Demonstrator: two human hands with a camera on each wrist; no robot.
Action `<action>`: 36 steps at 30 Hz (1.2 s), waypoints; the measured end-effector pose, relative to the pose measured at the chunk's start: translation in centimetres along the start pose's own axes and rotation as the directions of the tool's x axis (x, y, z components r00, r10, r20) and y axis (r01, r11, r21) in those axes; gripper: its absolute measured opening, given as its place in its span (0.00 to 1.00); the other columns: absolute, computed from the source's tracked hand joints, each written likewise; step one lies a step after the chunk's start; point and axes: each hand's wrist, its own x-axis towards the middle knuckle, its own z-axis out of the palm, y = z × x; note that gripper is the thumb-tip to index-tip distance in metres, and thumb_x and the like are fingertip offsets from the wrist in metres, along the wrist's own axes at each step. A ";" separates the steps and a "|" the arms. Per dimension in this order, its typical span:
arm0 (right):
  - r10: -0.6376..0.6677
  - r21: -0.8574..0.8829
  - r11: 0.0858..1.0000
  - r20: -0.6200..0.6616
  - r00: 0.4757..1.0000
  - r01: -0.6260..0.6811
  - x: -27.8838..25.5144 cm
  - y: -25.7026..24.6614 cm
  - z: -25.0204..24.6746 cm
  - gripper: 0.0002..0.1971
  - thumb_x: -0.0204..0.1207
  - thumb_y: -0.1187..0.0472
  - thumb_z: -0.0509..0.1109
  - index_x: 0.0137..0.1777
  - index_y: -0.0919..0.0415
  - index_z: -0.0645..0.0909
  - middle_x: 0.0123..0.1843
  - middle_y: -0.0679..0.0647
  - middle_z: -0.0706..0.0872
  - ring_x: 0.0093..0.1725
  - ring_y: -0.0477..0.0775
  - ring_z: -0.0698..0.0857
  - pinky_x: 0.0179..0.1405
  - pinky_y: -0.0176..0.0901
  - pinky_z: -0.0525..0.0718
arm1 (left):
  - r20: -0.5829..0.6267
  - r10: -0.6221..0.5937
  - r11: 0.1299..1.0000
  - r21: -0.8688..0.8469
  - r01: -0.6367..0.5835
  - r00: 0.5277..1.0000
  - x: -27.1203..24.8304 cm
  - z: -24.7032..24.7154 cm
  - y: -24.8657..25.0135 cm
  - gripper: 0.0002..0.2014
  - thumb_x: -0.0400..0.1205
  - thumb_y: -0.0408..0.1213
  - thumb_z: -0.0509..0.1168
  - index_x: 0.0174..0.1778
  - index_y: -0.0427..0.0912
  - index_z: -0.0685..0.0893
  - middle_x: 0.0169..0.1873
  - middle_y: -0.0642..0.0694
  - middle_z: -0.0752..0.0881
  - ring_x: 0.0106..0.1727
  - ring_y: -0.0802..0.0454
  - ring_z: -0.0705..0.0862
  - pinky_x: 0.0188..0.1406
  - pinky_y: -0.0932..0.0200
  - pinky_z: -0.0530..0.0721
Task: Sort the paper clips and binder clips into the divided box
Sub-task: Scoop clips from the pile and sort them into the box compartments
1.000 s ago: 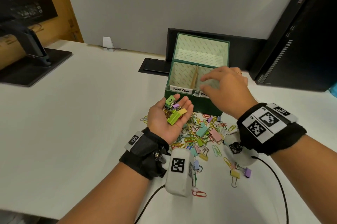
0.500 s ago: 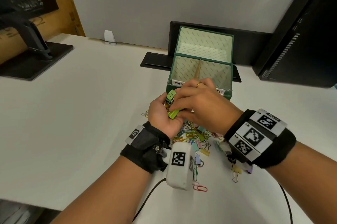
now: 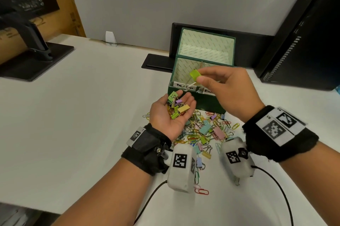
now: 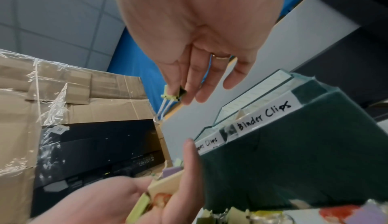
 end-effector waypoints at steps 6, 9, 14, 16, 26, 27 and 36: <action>0.064 -0.101 0.992 -0.169 0.984 -0.082 2.0 1.5 -1.7 0.09 0.78 0.58 0.74 0.56 0.50 0.87 0.47 0.42 0.90 0.46 0.32 0.86 0.36 0.19 0.80 | -0.013 -0.012 1.000 -0.001 0.012 1.000 0.0 -0.1 0.0 0.21 0.88 0.44 0.52 0.52 0.31 0.84 0.42 0.32 0.88 0.48 0.38 0.87 0.50 0.43 0.84; 0.008 -0.316 0.945 -0.238 0.971 -0.085 2.3 2.3 -2.3 0.08 0.78 0.56 0.73 0.55 0.50 0.87 0.49 0.43 0.89 0.45 0.37 0.83 0.46 0.22 0.78 | -0.015 -0.010 1.000 -0.001 0.010 1.000 0.0 -0.1 0.0 0.20 0.88 0.44 0.52 0.52 0.31 0.84 0.42 0.32 0.89 0.48 0.38 0.87 0.50 0.43 0.84; 0.167 -0.728 0.674 -0.017 0.986 -0.126 1.6 4.2 -1.9 0.13 0.81 0.43 0.64 0.57 0.43 0.87 0.61 0.47 0.86 0.67 0.54 0.75 0.66 0.53 0.63 | -0.020 -0.008 1.000 0.014 0.008 1.000 -0.2 -0.1 0.1 0.20 0.88 0.43 0.52 0.51 0.31 0.84 0.41 0.32 0.89 0.48 0.38 0.86 0.53 0.43 0.83; 0.100 -0.707 0.702 -0.013 0.995 -0.080 1.4 3.9 -1.6 0.14 0.82 0.41 0.62 0.56 0.43 0.87 0.61 0.45 0.87 0.69 0.52 0.74 0.66 0.52 0.60 | -0.021 -0.009 1.000 0.020 0.009 1.000 -0.1 -0.1 0.0 0.20 0.88 0.43 0.52 0.51 0.31 0.84 0.41 0.32 0.89 0.48 0.38 0.86 0.53 0.43 0.83; -0.167 -0.553 0.686 0.512 0.843 0.472 -1.2 0.6 1.2 0.12 0.74 0.45 0.74 0.56 0.36 0.86 0.54 0.36 0.88 0.65 0.44 0.74 0.63 0.53 0.62 | -0.026 0.030 0.994 0.107 -0.027 0.999 0.2 -0.1 0.0 0.19 0.88 0.44 0.51 0.49 0.34 0.83 0.38 0.34 0.88 0.38 0.40 0.85 0.39 0.52 0.83; -0.153 -0.570 0.663 0.531 0.833 0.485 -1.2 0.7 1.5 0.13 0.74 0.46 0.74 0.58 0.36 0.86 0.56 0.37 0.87 0.66 0.44 0.73 0.63 0.55 0.63 | -0.028 0.038 0.992 0.118 -0.035 0.999 0.2 -0.1 -0.1 0.19 0.88 0.44 0.51 0.48 0.34 0.83 0.37 0.34 0.88 0.38 0.40 0.84 0.41 0.51 0.82; -0.184 -0.590 0.657 0.479 0.858 0.470 -1.1 1.2 2.5 0.14 0.74 0.57 0.75 0.55 0.38 0.87 0.50 0.38 0.85 0.63 0.49 0.75 0.54 0.51 0.57 | -0.007 0.019 0.997 0.070 -0.018 1.000 0.4 -0.3 -0.3 0.19 0.88 0.43 0.52 0.50 0.33 0.83 0.34 0.38 0.89 0.41 0.45 0.82 0.48 0.53 0.75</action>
